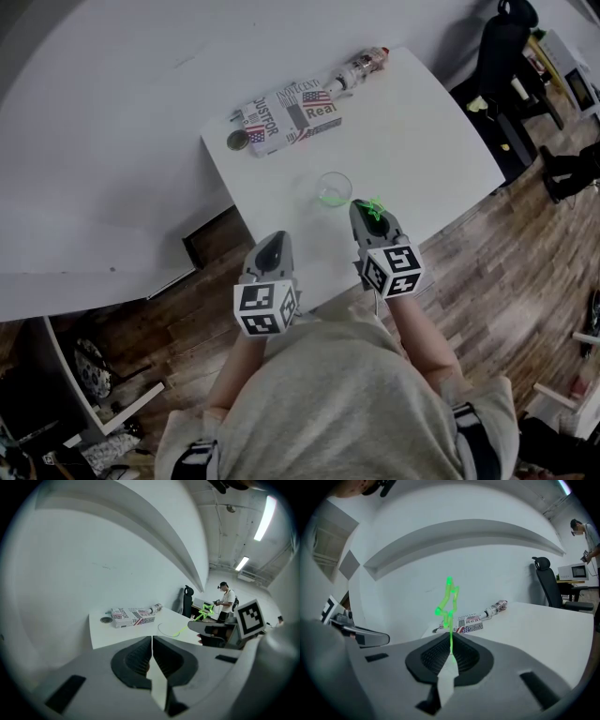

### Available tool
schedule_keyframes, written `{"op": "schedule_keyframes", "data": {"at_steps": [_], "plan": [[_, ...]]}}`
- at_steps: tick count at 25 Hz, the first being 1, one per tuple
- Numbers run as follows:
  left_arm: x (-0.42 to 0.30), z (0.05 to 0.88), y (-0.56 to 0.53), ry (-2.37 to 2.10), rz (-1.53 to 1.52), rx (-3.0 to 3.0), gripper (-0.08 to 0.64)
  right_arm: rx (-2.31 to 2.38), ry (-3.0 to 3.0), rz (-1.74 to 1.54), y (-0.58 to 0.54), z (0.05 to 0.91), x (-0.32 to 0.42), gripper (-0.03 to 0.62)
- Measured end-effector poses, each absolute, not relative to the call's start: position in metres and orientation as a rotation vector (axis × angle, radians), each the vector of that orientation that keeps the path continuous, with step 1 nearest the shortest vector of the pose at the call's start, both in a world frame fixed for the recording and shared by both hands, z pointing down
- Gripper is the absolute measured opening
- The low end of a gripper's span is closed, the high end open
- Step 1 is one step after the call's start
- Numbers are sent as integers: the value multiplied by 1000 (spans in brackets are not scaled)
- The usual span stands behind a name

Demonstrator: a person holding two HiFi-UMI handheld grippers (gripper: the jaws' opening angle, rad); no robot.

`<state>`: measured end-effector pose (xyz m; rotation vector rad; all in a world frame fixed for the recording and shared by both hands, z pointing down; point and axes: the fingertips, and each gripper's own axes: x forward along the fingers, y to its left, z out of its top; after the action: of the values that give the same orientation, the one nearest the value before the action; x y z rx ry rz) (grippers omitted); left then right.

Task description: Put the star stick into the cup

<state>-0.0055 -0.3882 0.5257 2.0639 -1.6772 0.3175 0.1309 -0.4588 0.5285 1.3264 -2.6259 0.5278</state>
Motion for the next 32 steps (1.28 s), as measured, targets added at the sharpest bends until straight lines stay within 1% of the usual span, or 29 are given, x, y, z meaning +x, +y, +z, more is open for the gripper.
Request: {"op": "schedule_keyframes", "data": {"at_steps": [13,18,32], "plan": [[-1,526,-388,-1656,316,2084,9,1366,-2533,543,-455,544,145,19],[-6,527,-381,-1655,309,2088,9,1383,-2514,545,-448,547,147,37],[-15,514,-334,-1612,282,2146,9,1472,-2513,523,-382,521,146,38]]}}
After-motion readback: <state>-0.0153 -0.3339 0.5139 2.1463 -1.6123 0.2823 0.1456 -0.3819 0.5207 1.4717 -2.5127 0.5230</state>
